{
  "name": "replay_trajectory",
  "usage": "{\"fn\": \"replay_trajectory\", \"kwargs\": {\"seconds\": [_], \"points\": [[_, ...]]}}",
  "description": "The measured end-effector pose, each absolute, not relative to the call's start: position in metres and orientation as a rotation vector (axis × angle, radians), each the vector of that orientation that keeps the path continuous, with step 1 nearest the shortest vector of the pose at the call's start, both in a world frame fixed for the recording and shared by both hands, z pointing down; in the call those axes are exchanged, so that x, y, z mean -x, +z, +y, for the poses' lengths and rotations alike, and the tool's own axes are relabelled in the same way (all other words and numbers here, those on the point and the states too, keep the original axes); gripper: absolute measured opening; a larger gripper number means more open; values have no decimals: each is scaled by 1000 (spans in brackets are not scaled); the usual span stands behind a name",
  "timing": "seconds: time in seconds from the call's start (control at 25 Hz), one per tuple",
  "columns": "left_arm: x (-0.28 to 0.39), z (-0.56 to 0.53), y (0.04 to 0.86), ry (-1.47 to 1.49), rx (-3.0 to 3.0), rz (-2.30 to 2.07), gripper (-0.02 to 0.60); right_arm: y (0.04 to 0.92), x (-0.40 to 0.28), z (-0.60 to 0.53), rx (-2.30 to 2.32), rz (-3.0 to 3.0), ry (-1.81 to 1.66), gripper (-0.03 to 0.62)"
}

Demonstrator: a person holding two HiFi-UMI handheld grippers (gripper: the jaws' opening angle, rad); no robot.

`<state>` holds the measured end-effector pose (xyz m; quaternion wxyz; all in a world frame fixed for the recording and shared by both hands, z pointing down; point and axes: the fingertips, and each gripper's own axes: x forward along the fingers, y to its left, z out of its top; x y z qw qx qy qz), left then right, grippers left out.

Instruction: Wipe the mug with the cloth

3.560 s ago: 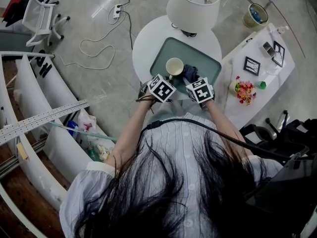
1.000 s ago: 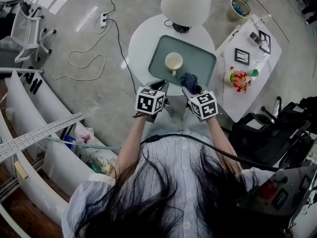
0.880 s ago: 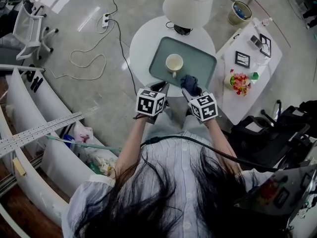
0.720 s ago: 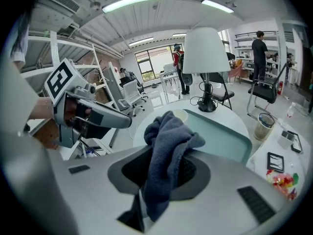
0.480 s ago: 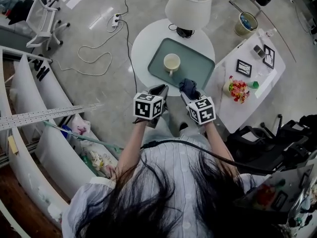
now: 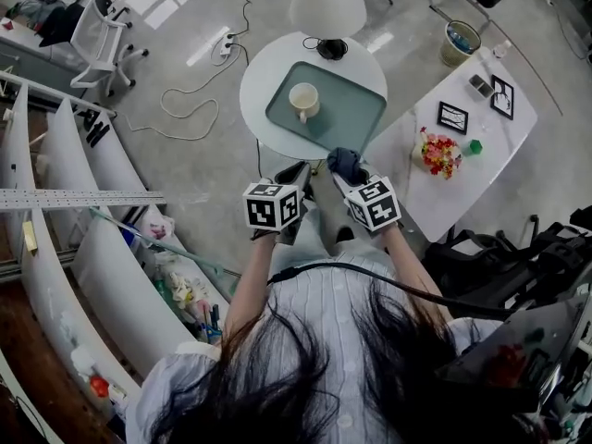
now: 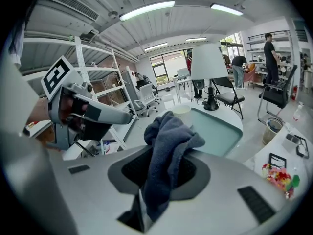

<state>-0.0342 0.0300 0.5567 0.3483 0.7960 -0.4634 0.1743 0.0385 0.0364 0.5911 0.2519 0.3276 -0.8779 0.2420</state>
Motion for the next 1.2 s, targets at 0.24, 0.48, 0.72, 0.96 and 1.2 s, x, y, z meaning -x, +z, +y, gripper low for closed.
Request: {"fn": "replay_trajectory", "kwargs": {"seconds": [0.24,0.48,0.72,0.96,1.2], "points": [[23,76,559,429,-2037,-1257,49,590,-52,77,-836,-2416,630,94],[19,111,563,411,-2010,-1304,49,589,-56,111,-771,-2436,600,94],[28,131,561,396,-1991,-1357,49,582,-47,128,-716,-2464,565,94],[35,139,560,379,-1972,-1399,49,578,-40,134,-673,-2488,539,94],[36,140,561,384,-1975,-1401,49,579,-41,136,-656,-2482,514,94]]}}
